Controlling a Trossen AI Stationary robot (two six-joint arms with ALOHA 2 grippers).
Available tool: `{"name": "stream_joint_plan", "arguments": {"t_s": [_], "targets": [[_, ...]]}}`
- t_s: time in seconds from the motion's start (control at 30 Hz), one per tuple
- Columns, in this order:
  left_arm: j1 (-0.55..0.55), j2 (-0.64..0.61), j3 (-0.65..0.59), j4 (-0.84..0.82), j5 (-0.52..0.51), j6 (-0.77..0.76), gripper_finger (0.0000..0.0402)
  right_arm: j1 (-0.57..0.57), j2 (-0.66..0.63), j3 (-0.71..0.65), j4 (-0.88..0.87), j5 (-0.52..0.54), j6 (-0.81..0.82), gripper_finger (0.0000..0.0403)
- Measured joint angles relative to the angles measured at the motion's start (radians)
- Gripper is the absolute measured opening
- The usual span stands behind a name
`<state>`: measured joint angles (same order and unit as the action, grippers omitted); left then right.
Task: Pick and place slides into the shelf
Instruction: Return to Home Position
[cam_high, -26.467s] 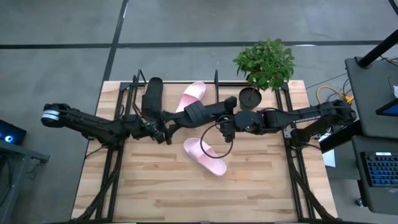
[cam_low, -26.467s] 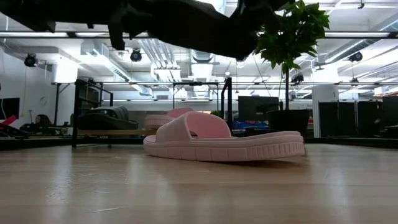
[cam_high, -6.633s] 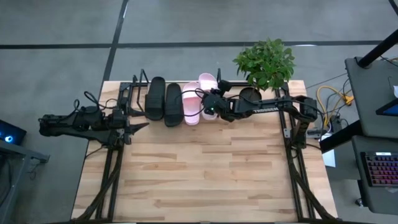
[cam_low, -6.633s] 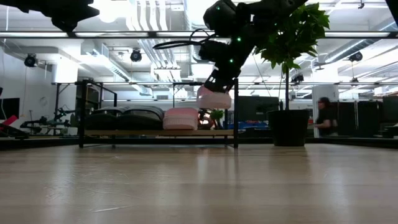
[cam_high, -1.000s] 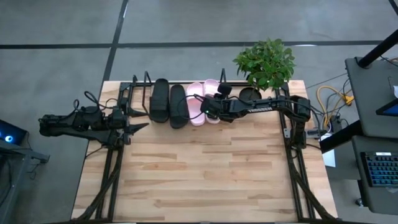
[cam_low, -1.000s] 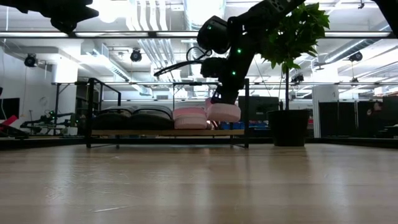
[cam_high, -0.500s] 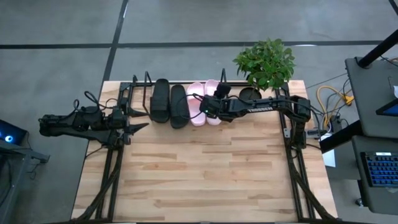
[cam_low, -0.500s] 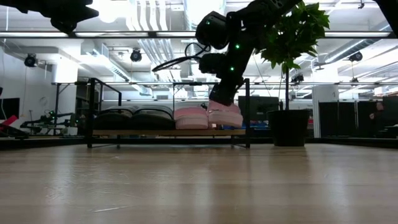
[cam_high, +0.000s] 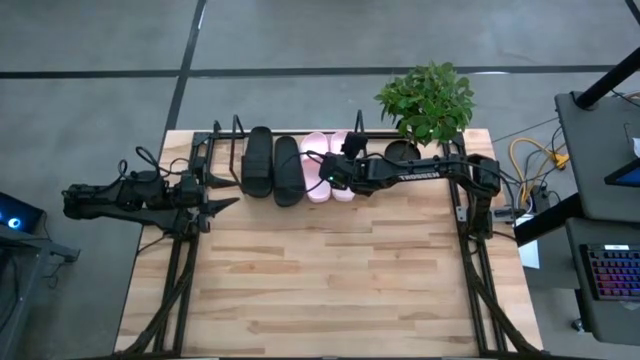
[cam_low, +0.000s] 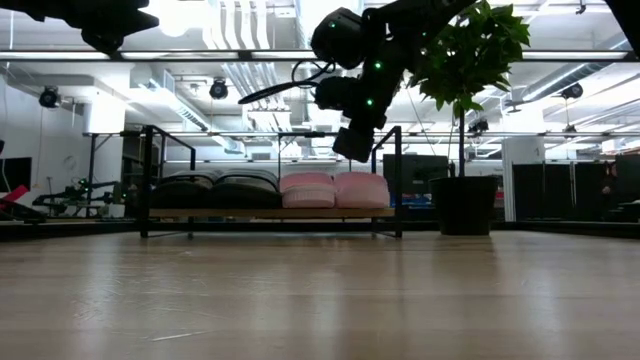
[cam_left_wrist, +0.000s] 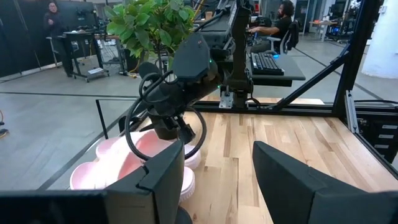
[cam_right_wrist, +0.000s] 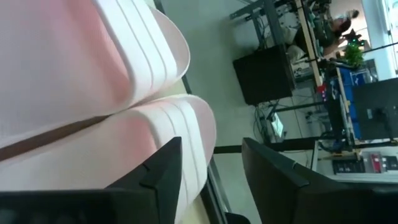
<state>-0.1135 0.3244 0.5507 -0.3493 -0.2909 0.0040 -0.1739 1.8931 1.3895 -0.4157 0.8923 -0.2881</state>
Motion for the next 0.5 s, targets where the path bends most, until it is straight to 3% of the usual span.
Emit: {"name": "stream_joint_plan", "arguments": {"t_s": [0.27,0.5], "targets": [[0.000,0.000,0.000,0.000,0.000,0.000,0.0176,0.014,-0.004,0.016,0.001,-0.026,0.033,0.0181],[0.000,0.000,0.000,0.000,0.000,-0.001,0.0176,0.096,-0.046,0.028,0.036,-0.269,0.101,0.0168]]}}
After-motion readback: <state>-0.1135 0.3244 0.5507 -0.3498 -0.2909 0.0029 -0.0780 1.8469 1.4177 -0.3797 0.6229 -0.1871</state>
